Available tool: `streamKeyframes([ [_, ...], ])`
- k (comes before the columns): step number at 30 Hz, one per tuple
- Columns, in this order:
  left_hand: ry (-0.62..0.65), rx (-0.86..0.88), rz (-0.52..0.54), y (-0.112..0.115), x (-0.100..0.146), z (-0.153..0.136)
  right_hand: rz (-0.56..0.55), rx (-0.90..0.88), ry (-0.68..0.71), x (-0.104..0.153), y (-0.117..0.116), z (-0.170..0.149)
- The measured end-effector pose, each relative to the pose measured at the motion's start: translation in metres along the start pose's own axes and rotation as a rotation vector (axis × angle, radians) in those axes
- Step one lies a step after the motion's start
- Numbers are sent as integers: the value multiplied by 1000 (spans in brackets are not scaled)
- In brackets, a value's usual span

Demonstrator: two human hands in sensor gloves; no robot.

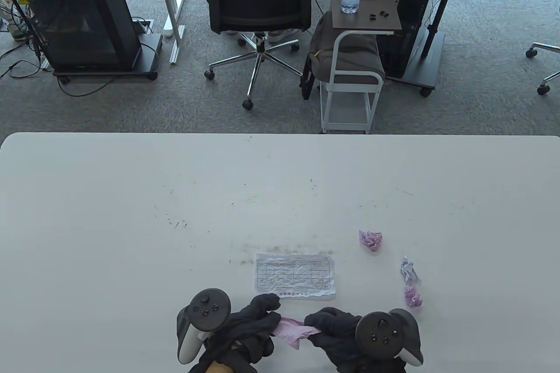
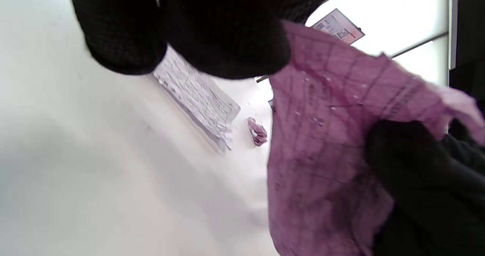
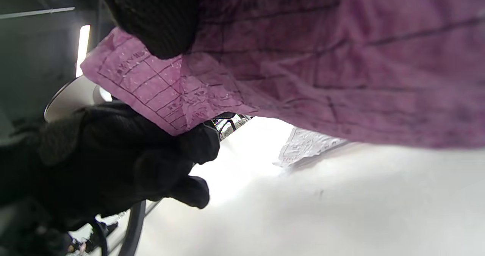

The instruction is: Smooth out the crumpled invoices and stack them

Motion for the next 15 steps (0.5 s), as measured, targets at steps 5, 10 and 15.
streamKeyframes([
  [5,327,-46,-9,-8,8,24,37,-160,-69,1,4,-13],
  [10,512,-246,-85,-2,22,53,138,-106,-53,-2,-7,-5],
  [15,508,-260,-86,2,23,55,181,-68,-23,-3,-13,-1],
])
Point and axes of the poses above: the tracker on the back of each hand, its own z axis roughly to the thumb side, its own x axis roughly from the fingertips to the wrist, y = z × x, the point moved 2 cm from there along -x, roughly from the wrist to the fingertips, and after that the axes turned 2 degrees about -y, right-handed, at the moved point
